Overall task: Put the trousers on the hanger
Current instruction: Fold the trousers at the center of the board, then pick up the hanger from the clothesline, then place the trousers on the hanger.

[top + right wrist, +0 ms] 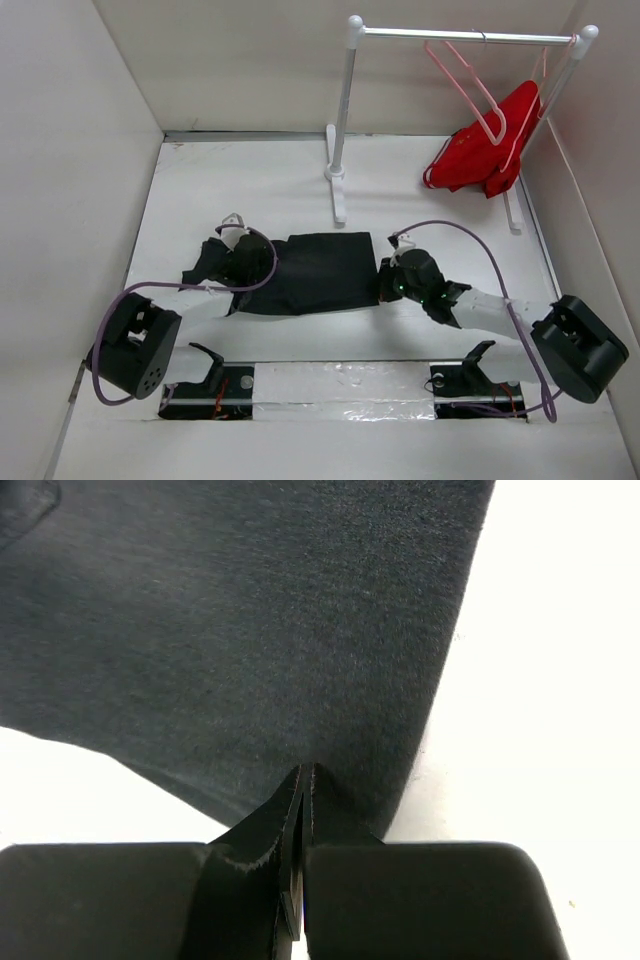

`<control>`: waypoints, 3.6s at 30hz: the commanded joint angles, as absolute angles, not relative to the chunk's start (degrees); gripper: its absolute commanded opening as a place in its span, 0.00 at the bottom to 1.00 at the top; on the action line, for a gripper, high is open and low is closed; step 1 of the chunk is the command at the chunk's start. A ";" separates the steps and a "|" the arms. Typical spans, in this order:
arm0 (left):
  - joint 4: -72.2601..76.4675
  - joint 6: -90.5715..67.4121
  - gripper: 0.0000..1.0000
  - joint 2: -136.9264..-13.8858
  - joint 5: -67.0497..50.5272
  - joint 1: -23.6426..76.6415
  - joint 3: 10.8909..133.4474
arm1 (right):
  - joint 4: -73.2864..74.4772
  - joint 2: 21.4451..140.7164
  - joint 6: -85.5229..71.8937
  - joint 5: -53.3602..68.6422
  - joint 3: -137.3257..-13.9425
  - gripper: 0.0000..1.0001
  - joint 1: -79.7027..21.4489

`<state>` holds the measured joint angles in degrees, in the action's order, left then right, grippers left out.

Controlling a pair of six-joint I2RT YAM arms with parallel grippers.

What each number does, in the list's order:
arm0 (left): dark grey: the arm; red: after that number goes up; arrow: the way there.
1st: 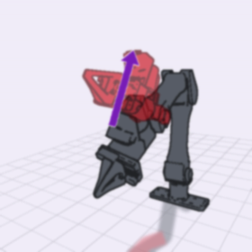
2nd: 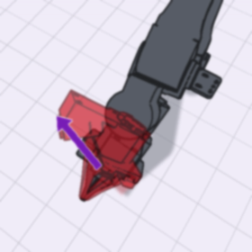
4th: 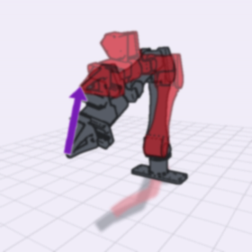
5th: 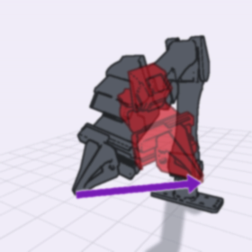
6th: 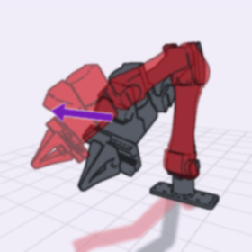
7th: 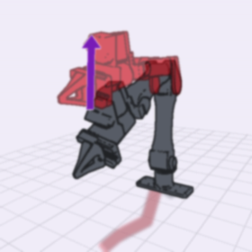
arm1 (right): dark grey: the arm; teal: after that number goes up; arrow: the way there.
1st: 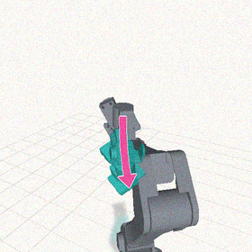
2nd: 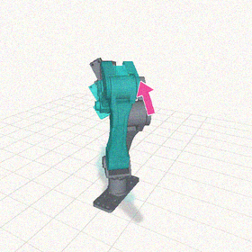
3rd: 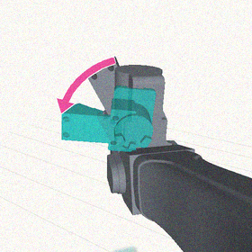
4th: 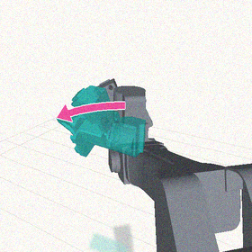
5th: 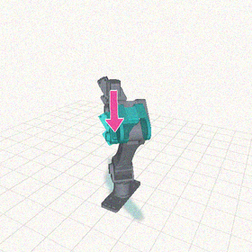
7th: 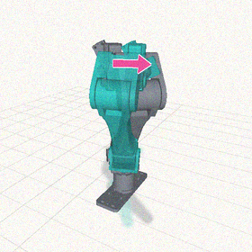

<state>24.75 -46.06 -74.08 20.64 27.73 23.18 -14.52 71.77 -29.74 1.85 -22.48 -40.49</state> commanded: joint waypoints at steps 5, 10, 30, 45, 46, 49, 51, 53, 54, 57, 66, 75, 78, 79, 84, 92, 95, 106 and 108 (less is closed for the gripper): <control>30.06 -43.51 0.28 -68.13 16.87 29.26 22.67 | -4.67 61.19 -26.63 -3.76 -30.92 0.00 -40.25; 29.97 -39.48 0.17 -61.35 14.51 33.65 25.13 | 1.91 54.33 -17.59 -10.71 -46.64 0.00 -36.23; 37.53 -22.41 0.07 -67.42 5.98 47.90 33.15 | 18.98 81.73 -5.01 6.58 -99.13 0.80 4.47; 37.00 -22.76 0.12 -68.47 8.09 47.90 32.61 | 17.32 89.30 -7.03 17.58 -98.36 0.33 9.23; 37.18 -22.85 0.12 -68.64 8.17 47.90 32.61 | 17.14 89.30 -7.03 17.40 -98.00 0.30 9.23; 36.65 -22.94 0.12 -69.08 8.35 47.90 32.96 | 17.05 89.47 -6.94 16.96 -97.91 0.15 8.61; 37.18 -22.94 0.12 -68.99 8.09 47.90 32.70 | 16.44 89.12 -6.25 15.74 -97.47 0.15 7.04; 37.35 -23.11 0.13 -69.08 8.26 47.90 32.61 | 16.35 88.77 -5.63 14.07 -97.56 0.14 5.98; 37.09 -23.20 0.13 -69.00 8.35 47.90 32.69 | 16.52 88.68 -4.84 13.11 -97.82 0.07 5.11; 37.44 -23.20 0.13 -68.73 8.35 47.90 32.35 | 16.53 87.81 -3.35 9.78 -97.56 0.00 2.39; 38.32 -23.47 0.28 -68.12 8.53 47.90 31.81 | 13.71 81.65 -2.02 -4.30 -94.92 0.00 -3.60; 39.90 -23.73 0.35 -69.25 6.77 47.90 31.90 | 16.25 79.89 -2.98 -8.79 -91.50 0.00 -4.66; 40.25 -23.99 0.37 -69.96 5.63 47.90 32.60 | 15.82 78.23 -4.65 -8.79 -87.20 0.00 -5.18; 40.60 -24.17 0.38 -70.13 5.19 47.90 32.78 | 15.30 77.53 -5.01 -8.88 -85.45 0.00 -5.19; 40.52 -25.83 0.36 -70.40 1.50 47.90 36.11 | 10.29 71.82 -8.69 -9.49 -71.05 0.00 -8.61; 40.61 -34.71 0.35 -77.76 -4.03 48.42 44.02 | 7.73 64.08 -12.21 -15.29 -53.01 0.00 -18.01; 39.29 -34.45 0.37 -84.53 -3.88 50.88 50.35 | 7.56 60.75 -13.80 -15.73 -46.77 0.00 -21.00; 38.93 -39.37 0.46 -105.02 -3.87 54.14 65.83 | 5.10 56.69 -18.90 -20.38 -35.86 0.00 -29.26; 39.72 -40.08 0.46 -106.51 -4.13 54.67 66.27 | 5.10 56.78 -18.72 -21.18 -35.42 0.00 -29.88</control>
<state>37.41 -37.89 -106.45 -3.01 54.26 63.55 9.78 57.25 -17.56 -17.21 -35.44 -28.80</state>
